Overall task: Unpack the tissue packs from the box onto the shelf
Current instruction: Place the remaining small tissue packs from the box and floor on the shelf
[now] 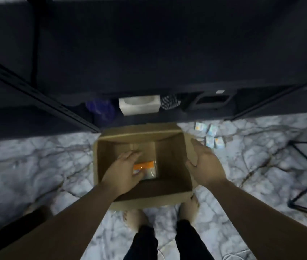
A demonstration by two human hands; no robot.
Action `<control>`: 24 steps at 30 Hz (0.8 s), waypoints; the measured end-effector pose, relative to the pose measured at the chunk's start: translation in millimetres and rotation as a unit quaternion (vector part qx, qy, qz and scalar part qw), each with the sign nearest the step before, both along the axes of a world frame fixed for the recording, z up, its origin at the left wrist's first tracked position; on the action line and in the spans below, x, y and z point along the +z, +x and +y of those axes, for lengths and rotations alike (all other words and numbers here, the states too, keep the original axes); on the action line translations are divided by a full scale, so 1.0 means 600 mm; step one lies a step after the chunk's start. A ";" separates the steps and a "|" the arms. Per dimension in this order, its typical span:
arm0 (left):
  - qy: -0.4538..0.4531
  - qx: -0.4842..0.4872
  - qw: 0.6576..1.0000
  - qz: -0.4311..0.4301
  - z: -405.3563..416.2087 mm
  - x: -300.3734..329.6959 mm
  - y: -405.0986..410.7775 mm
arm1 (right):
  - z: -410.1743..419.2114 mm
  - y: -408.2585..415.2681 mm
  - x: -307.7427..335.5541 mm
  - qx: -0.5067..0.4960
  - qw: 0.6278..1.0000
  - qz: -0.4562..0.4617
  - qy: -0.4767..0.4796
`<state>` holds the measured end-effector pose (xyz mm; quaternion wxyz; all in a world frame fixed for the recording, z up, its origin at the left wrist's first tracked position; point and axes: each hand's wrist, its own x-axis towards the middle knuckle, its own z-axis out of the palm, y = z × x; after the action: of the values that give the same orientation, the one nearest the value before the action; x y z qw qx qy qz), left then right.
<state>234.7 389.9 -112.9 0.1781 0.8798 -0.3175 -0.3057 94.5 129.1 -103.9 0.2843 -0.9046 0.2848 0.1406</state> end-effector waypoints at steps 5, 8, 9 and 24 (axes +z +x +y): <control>0.048 -0.002 0.996 0.074 -0.004 -0.249 -0.039 | -0.007 -0.013 -0.218 -0.034 0.999 0.001 -0.001; 0.092 -0.005 0.990 0.106 -0.008 -0.382 -0.047 | 0.002 -0.007 -0.301 -0.072 0.997 -0.037 0.016; 0.110 -0.012 0.988 0.112 -0.011 -0.423 -0.047 | 0.006 -0.006 -0.317 -0.087 0.995 -0.052 0.022; 0.213 -0.166 0.963 -0.016 -0.034 -0.678 -0.044 | 0.011 -0.011 -0.357 -0.112 0.983 -0.132 0.059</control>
<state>208.2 369.4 -519.5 -0.0712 0.8371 -0.3894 -0.3776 87.9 135.6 -318.3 0.3862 -0.8593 0.3354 0.0037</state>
